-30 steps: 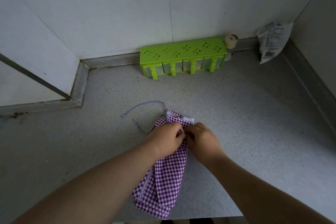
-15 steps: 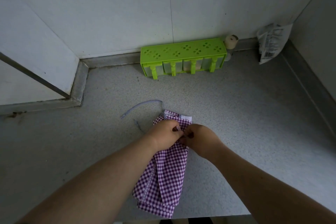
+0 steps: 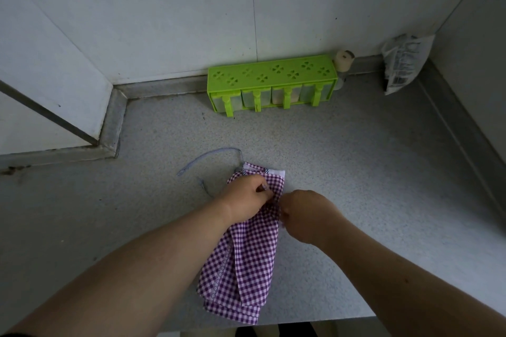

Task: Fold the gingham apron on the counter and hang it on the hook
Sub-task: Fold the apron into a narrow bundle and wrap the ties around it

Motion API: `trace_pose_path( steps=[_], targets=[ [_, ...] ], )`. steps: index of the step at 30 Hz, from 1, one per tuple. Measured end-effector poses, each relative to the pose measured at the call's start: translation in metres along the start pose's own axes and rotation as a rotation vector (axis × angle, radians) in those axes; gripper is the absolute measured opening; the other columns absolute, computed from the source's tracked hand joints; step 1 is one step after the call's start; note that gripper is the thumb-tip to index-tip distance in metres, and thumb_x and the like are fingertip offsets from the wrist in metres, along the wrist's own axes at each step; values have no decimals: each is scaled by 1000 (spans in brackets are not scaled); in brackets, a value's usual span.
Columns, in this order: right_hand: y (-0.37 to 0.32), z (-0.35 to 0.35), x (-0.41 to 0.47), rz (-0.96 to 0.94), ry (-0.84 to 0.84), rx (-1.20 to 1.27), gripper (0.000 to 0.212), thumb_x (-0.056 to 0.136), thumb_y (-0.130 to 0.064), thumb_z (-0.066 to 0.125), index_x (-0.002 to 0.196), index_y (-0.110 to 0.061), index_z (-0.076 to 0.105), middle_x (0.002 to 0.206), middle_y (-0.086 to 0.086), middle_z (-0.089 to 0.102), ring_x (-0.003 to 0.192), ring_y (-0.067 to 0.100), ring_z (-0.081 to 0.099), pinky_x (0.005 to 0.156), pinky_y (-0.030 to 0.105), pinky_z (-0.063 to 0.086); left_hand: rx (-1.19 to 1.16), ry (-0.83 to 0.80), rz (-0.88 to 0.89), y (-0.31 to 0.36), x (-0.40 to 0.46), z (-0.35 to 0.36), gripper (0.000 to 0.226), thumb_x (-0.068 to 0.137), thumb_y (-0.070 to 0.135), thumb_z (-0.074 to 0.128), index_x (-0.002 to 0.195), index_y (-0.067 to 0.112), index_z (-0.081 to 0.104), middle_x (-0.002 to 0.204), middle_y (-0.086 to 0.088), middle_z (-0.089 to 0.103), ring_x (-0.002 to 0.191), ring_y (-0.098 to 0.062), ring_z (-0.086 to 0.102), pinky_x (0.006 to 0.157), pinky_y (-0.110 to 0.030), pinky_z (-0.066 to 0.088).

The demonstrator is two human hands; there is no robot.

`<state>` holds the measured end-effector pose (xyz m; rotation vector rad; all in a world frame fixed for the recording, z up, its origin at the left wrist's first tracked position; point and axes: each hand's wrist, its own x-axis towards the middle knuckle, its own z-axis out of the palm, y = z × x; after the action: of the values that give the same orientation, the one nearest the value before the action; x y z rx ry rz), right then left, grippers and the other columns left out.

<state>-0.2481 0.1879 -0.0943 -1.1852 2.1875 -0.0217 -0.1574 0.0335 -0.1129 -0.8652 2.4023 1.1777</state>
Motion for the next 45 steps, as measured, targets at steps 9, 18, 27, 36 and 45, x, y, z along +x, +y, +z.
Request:
trace_pose_path(
  steps=[9, 18, 27, 36, 45],
  targets=[
    [6, 23, -9, 29, -116, -80, 37, 92, -25, 65, 129, -26, 63, 107, -2, 69, 97, 19, 65, 87, 36, 58, -46, 51, -19, -2, -3, -10, 22, 106, 37, 56, 89, 24, 58, 80, 0, 64, 72, -16, 58, 68, -36, 47],
    [5, 26, -6, -62, 80, 193, 20, 94, -51, 55, 105, -37, 64, 101, -16, 65, 95, 10, 63, 89, 36, 54, -147, 37, 10, 1, -10, -3, 17, 106, 39, 58, 100, 26, 67, 89, 6, 68, 86, -13, 64, 75, -32, 49],
    [8, 26, -9, -21, -85, 311, 29, 105, -31, 46, 127, -39, 64, 95, -9, 74, 59, 5, 69, 70, 26, 61, -173, 231, -80, -1, -6, 10, 20, 107, 33, 56, 95, 18, 61, 93, -1, 71, 89, -21, 67, 78, -36, 50],
    [30, 25, -4, 115, 45, 720, 20, 105, -36, 51, 95, -32, 69, 94, -10, 69, 84, 13, 64, 76, 27, 49, -177, 58, 0, 6, -16, 1, 19, 107, 37, 56, 103, 26, 71, 98, 15, 77, 98, 0, 68, 100, -34, 52],
    [19, 23, 2, 342, 96, 1391, 21, 100, -28, 63, 97, -18, 81, 79, 6, 70, 74, 18, 54, 66, 30, 43, -74, 27, 44, 0, -12, 5, 13, 98, 26, 73, 111, 27, 76, 105, 14, 74, 100, -2, 68, 96, -24, 53]
  ],
)
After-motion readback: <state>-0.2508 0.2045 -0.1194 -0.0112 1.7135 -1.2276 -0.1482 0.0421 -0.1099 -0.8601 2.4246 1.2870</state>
